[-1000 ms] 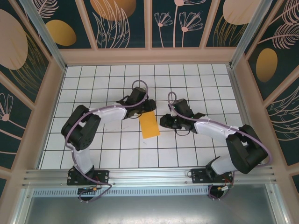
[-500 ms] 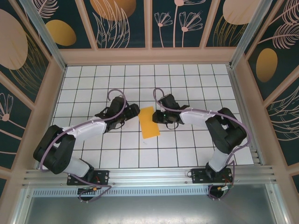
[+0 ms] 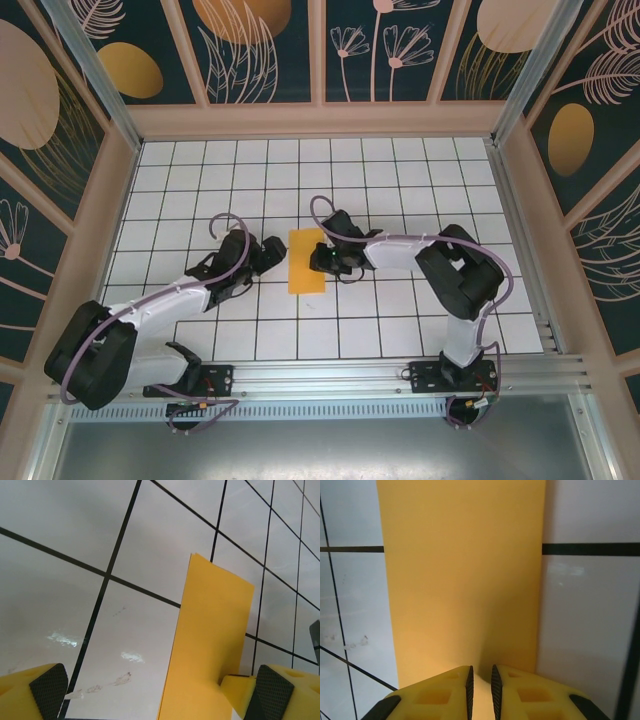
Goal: Fold a paper plane with a square sheet of paper (pick it up from the middle)
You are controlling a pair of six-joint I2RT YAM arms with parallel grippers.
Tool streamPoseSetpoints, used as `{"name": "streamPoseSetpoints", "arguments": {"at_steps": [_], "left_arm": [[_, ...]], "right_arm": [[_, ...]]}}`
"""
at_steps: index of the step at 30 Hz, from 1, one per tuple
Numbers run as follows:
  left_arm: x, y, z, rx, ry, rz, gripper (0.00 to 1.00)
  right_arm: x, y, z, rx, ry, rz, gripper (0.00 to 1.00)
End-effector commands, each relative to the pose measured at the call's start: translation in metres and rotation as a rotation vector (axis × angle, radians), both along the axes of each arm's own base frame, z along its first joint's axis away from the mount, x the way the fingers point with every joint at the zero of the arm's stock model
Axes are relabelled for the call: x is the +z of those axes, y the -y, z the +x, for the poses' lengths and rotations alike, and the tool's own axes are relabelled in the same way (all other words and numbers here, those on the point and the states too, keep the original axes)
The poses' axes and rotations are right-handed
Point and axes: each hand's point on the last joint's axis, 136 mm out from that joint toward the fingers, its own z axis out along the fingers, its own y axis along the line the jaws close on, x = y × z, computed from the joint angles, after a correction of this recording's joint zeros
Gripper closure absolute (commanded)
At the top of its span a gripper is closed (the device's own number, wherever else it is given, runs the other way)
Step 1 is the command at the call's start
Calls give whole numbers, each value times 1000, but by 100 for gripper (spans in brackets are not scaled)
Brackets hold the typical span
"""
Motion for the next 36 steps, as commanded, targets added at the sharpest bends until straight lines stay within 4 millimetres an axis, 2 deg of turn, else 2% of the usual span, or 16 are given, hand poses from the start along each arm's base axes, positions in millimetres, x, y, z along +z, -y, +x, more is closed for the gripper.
{"name": "streamPoseSetpoints", "arguments": {"at_steps": [1, 5, 7, 12, 17, 26, 29, 36], "left_arm": [[-1, 3, -6, -33, -4, -18, 2], [-2, 8, -11, -73, -11, -27, 2], [-2, 10, -12, -89, -9, -36, 1], [-2, 21, -10, -116, -15, -76, 2], [-7, 32, -13, -145, -41, -130, 2], [-3, 61, -21, -262, -90, -248, 6], [-9, 65, -23, -283, -125, -251, 7], [-12, 76, -27, -329, -158, -278, 8]], "right_arm": [[3, -5, 1, -7, -4, -29, 76], [47, -2, 35, -26, 139, -42, 72], [50, 0, 48, -28, 163, -49, 71], [31, 2, 77, -33, 146, -86, 71], [16, -2, 91, -13, 130, -101, 71], [-16, 20, 95, -59, 72, -159, 71], [-27, 27, 91, -76, 38, -171, 71], [-39, 33, 87, -93, -5, -153, 71]]}}
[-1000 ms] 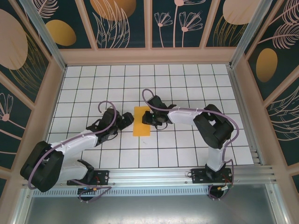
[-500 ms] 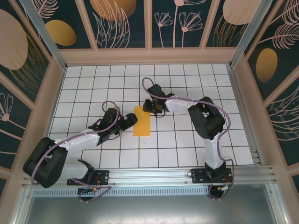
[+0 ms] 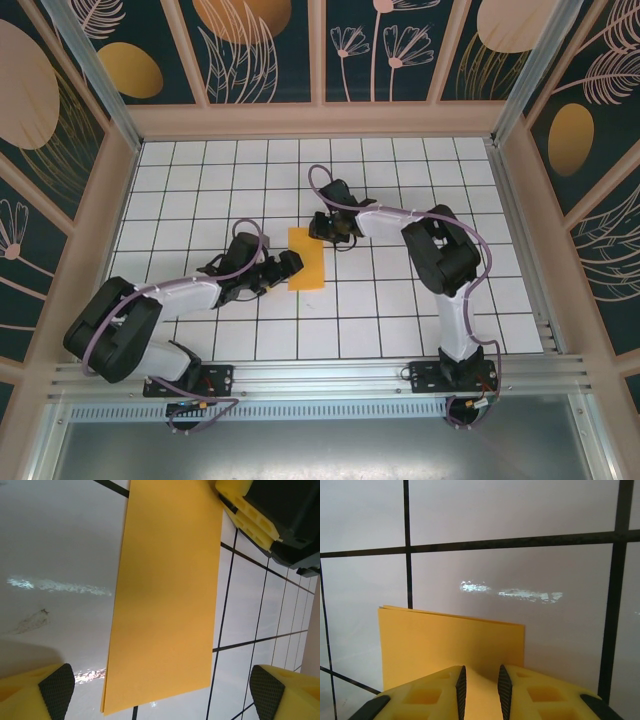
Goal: Fold a paper plane with a square sheet of paper (pick it up from the middle)
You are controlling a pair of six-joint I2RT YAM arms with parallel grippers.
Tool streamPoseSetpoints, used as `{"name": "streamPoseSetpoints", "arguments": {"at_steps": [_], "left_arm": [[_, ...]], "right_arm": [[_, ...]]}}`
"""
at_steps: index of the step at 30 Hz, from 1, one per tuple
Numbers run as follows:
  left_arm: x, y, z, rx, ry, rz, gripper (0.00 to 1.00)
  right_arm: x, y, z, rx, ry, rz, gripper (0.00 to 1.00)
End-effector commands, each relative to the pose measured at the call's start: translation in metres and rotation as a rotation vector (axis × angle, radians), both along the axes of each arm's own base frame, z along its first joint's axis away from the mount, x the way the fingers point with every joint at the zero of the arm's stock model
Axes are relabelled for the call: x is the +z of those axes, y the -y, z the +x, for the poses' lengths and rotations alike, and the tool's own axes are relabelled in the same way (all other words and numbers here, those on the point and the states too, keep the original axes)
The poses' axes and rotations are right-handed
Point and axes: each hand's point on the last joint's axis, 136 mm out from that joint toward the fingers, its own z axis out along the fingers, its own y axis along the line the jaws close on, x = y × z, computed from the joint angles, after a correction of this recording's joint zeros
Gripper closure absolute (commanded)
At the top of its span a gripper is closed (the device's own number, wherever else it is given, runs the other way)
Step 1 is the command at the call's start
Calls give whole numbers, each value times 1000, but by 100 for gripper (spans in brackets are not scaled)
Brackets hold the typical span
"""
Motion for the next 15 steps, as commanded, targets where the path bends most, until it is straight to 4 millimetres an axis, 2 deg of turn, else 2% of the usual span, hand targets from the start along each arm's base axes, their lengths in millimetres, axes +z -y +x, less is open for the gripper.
{"name": "streamPoseSetpoints", "arguments": {"at_steps": [1, 4, 11, 15], "left_arm": [[13, 17, 4, -48, 10, -60, 8], [11, 22, 3, -68, -2, -44, 8], [-11, 7, 9, -41, -45, 160, 8], [-16, 12, 8, -59, -64, 188, 7]], "right_arm": [[-40, 25, -11, -41, -95, -72, 71], [-44, 26, -13, -37, -105, -72, 71], [-48, 29, -14, -34, -107, -80, 71], [-51, 30, -16, -33, -111, -83, 71]]}}
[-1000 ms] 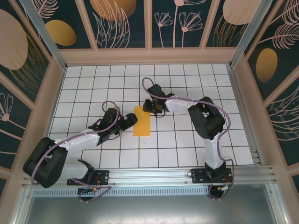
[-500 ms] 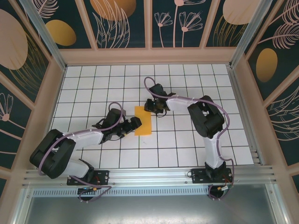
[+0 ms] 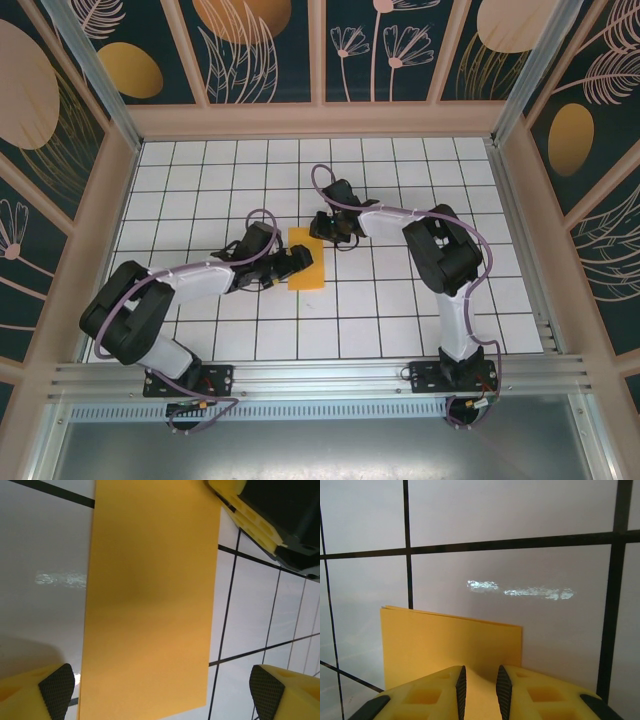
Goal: Fold a paper plane with a square sheet of paper (pick it up from the middle)
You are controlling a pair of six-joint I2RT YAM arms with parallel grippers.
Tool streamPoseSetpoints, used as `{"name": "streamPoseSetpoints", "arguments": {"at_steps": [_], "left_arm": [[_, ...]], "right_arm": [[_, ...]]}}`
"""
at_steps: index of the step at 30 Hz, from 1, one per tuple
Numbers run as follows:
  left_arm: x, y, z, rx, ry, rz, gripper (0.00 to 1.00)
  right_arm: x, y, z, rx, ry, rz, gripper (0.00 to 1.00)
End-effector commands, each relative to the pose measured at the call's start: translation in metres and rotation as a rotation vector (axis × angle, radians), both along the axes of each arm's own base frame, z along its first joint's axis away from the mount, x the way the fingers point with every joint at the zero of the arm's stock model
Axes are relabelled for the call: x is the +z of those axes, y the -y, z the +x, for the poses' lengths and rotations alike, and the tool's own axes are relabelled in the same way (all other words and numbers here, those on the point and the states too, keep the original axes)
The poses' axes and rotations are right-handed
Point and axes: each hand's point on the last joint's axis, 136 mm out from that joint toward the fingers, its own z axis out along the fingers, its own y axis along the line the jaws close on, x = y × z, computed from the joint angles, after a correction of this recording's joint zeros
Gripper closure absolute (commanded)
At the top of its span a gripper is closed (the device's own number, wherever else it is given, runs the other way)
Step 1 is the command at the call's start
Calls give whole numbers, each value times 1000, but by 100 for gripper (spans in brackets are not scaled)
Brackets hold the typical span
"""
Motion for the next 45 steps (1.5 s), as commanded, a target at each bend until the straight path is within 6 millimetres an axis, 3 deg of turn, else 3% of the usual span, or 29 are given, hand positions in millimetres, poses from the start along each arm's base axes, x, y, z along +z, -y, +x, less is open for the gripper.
{"name": "streamPoseSetpoints", "arguments": {"at_steps": [1, 22, 26, 30, 32, 40, 43, 45], "left_arm": [[-13, -6, -6, -20, -35, 95, 7], [-2, 23, -8, -133, -29, 100, 10], [-3, 21, -7, -138, -28, 126, 10], [-8, -5, -3, -89, -29, 285, 11], [-9, -9, -6, -95, -38, 321, 12], [-21, 9, -20, -197, -79, 352, 12], [-21, 9, -21, -207, -83, 373, 13], [-33, 5, -24, -218, -112, 415, 13]], "right_arm": [[-50, 29, -17, -30, -103, -113, 71], [-62, 33, -25, -28, -118, -110, 71], [-64, 34, -27, -26, -121, -112, 70], [-67, 35, -29, -26, -126, -116, 70], [-68, 35, -29, -25, -128, -117, 70], [-74, 38, -30, -29, -135, -120, 70], [-77, 40, -31, -32, -144, -124, 70], [-78, 41, -31, -33, -145, -124, 70]]}}
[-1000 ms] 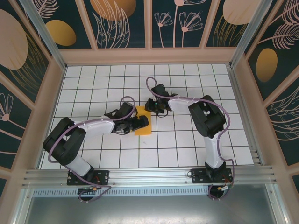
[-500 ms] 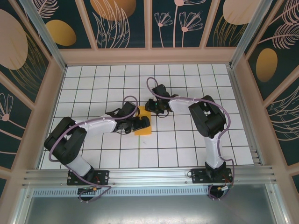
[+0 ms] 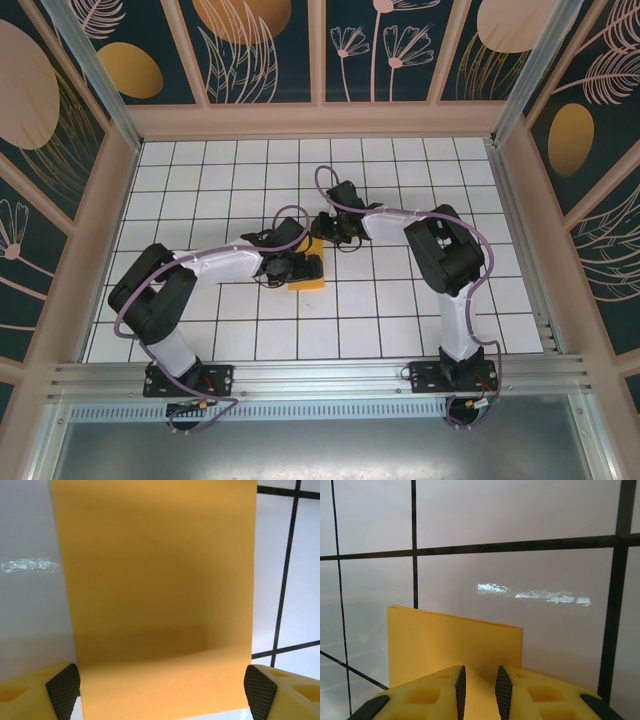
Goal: Fold a paper plane with a square sheet of paper (pick it up from the middle)
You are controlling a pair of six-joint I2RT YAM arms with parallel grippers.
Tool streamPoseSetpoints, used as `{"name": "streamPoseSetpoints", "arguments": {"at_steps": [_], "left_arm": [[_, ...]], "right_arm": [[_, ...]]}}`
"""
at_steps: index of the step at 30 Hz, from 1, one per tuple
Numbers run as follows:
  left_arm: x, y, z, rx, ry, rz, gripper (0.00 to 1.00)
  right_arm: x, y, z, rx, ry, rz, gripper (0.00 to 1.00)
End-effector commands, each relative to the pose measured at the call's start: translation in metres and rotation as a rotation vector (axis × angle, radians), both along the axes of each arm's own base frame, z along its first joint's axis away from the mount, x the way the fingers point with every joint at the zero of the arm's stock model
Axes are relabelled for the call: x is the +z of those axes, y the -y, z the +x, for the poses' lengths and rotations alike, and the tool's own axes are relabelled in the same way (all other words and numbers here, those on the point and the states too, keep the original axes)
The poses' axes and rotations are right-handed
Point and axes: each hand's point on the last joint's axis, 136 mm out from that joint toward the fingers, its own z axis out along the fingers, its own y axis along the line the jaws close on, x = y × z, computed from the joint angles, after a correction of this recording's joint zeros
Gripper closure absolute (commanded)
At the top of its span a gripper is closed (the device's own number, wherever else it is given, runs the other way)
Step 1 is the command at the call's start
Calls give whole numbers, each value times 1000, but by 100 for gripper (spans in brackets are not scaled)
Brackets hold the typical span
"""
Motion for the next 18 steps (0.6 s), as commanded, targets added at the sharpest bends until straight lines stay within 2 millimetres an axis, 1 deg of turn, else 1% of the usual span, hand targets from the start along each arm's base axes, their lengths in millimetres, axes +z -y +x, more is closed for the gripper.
{"name": "streamPoseSetpoints", "arguments": {"at_steps": [1, 2, 7, 10, 15, 18], "left_arm": [[-15, -9, -10, -36, -55, 96, 12], [-13, -6, -7, -40, -49, 100, 12], [-17, -1, -8, -64, -62, 127, 12], [-15, 4, -5, -71, -51, 119, 12], [4, 17, 7, -59, 14, 55, 15], [14, 21, 14, -42, 50, 21, 17]], "right_arm": [[-77, 41, -31, -41, -160, -179, 70], [-77, 41, -32, -40, -162, -179, 70], [-79, 42, -32, -40, -163, -179, 70], [-80, 42, -33, -39, -165, -179, 70], [-81, 43, -36, -39, -170, -178, 70], [-82, 43, -37, -38, -173, -178, 70]]}}
